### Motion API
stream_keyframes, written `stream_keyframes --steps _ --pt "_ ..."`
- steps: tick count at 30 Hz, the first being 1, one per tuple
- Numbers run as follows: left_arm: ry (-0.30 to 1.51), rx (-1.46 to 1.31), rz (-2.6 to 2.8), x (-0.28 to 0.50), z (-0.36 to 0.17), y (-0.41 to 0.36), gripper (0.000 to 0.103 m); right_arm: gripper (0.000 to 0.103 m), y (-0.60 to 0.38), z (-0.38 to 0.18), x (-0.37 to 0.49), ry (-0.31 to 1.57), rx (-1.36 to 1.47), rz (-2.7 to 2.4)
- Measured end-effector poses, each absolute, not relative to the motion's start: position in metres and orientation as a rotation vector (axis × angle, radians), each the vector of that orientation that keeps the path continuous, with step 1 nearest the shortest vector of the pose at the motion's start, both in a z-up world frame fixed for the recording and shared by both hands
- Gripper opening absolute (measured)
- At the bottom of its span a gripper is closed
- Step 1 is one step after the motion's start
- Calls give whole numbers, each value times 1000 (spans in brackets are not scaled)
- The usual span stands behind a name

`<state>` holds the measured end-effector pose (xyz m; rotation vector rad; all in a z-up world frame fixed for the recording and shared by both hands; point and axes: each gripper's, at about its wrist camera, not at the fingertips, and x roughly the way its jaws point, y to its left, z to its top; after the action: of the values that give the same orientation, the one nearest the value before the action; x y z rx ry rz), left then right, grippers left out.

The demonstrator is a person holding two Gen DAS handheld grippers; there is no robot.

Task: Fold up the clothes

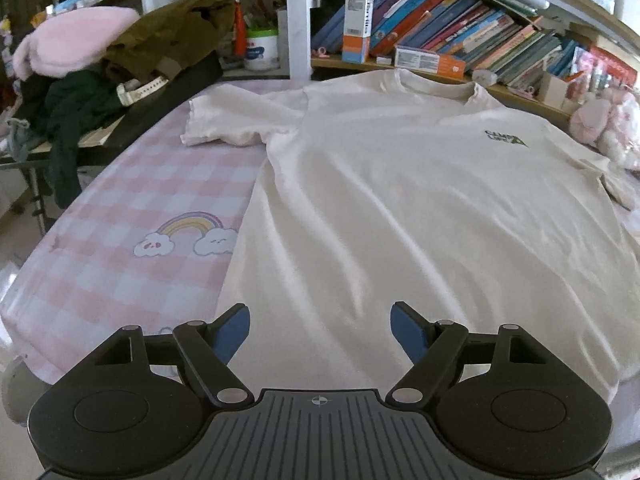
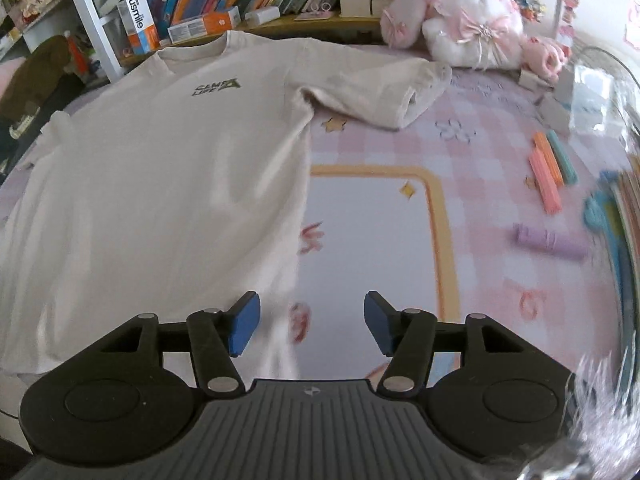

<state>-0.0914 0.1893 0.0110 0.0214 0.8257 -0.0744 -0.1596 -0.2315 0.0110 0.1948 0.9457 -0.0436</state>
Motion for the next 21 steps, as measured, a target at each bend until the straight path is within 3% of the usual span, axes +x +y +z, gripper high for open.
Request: stream_keyframes --steps 17,19,21 --pt "861 -12 -166 -119 -2 240 78 56 -185 -1 -191 951 243 -157" --pt "877 -17 -176 -121 -6 239 77 39 -181 0 -191 957 227 -155" --pt "882 5 -192 -122 -8 236 60 25 -176 2 -189 971 202 -138"
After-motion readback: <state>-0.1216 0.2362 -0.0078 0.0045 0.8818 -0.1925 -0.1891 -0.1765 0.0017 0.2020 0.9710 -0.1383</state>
